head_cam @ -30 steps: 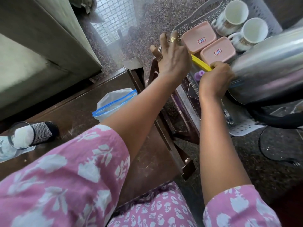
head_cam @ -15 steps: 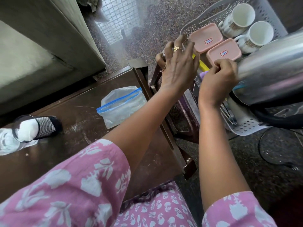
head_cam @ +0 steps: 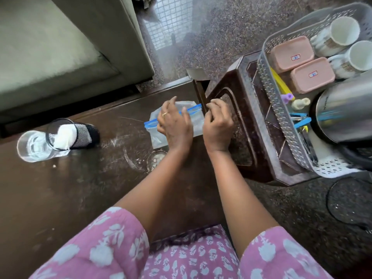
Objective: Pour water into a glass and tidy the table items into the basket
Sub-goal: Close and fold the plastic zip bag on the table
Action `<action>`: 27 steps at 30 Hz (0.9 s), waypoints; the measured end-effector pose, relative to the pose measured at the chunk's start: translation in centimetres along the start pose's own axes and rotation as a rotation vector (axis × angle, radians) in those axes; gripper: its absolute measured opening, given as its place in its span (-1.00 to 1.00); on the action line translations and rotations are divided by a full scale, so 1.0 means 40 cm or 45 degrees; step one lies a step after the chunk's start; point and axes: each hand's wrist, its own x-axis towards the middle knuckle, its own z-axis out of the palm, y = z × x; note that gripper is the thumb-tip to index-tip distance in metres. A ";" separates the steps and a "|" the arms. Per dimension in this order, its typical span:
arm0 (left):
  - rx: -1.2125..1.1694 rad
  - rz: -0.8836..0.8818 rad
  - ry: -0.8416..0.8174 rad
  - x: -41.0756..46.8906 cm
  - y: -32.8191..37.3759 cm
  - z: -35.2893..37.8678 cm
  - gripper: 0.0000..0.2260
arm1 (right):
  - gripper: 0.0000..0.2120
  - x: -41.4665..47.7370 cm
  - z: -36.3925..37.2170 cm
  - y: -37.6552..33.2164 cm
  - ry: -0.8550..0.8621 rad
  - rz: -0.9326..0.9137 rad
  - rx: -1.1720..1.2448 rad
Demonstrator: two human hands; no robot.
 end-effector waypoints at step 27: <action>-0.301 -0.675 -0.111 0.041 -0.188 -0.050 -0.62 | -0.57 -0.070 0.098 0.062 -0.484 0.749 -0.066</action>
